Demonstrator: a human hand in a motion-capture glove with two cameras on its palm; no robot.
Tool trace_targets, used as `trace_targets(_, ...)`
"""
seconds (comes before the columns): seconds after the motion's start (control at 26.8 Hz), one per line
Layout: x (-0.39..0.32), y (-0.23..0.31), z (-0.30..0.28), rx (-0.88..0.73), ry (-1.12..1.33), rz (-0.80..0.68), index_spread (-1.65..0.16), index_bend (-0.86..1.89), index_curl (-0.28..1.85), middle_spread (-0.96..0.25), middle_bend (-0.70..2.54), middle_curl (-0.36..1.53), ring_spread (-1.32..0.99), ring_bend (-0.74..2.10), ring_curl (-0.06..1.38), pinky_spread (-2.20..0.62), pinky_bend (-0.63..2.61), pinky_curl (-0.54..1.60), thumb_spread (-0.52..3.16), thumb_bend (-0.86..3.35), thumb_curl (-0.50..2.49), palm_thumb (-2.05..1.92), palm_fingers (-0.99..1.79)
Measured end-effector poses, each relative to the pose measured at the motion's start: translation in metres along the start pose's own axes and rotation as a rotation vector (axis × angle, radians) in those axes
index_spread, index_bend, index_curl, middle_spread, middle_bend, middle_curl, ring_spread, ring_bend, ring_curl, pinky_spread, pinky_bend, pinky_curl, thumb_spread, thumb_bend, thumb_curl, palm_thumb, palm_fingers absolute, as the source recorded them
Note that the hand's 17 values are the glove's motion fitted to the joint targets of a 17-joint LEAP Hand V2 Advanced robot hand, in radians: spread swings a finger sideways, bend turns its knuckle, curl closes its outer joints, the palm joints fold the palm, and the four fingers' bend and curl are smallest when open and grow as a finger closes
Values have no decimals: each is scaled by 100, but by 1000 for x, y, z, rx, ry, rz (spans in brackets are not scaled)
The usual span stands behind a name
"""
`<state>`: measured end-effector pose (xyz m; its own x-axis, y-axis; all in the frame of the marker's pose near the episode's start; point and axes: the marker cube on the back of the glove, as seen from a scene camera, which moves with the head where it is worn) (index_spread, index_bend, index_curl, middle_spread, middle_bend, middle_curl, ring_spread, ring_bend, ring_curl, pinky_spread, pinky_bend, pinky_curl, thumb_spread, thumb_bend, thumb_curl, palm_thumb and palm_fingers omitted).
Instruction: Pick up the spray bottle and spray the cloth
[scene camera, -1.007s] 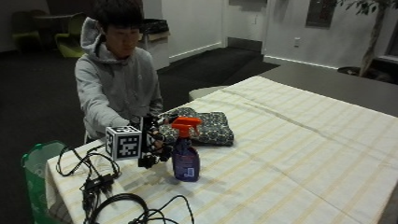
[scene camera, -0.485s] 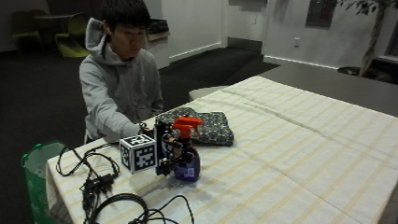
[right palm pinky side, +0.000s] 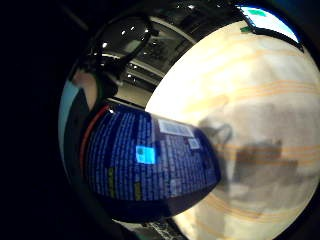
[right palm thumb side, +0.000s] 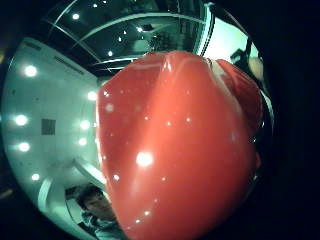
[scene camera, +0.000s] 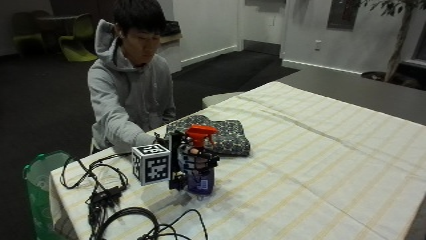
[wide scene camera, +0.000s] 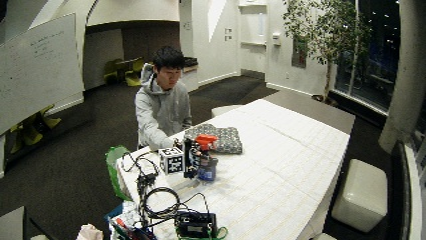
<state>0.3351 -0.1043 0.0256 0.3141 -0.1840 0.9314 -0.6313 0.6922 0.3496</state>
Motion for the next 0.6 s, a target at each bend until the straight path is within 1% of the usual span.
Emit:
trace_targets(0.04,0,-1,1,4,4,4,-34,0,6,-3,57,39,-6,77,34,12,56,33,83,-3,35,79,70)
trace_targets(0.11,-1,-5,1,14,14,11,-32,8,8,-4,63,41,-8,74,34,8,53,33,82,-2,36,80,86)
trace_targets(0.26,-2,-12,3,7,34,21,-31,2,7,-8,81,46,-11,72,35,-2,50,33,81,1,37,88,109)
trace_targets(0.34,-3,-15,4,-23,41,21,-29,19,14,-8,77,46,-12,68,35,-6,47,33,77,3,41,95,119)
trace_targets(0.45,-4,-19,5,-76,45,16,-25,34,22,-9,72,46,-13,60,36,-10,43,34,65,2,45,98,125)
trace_targets(0.6,-4,-21,6,-88,61,3,-22,40,28,-9,68,46,-14,55,36,-14,39,34,54,0,50,101,127)
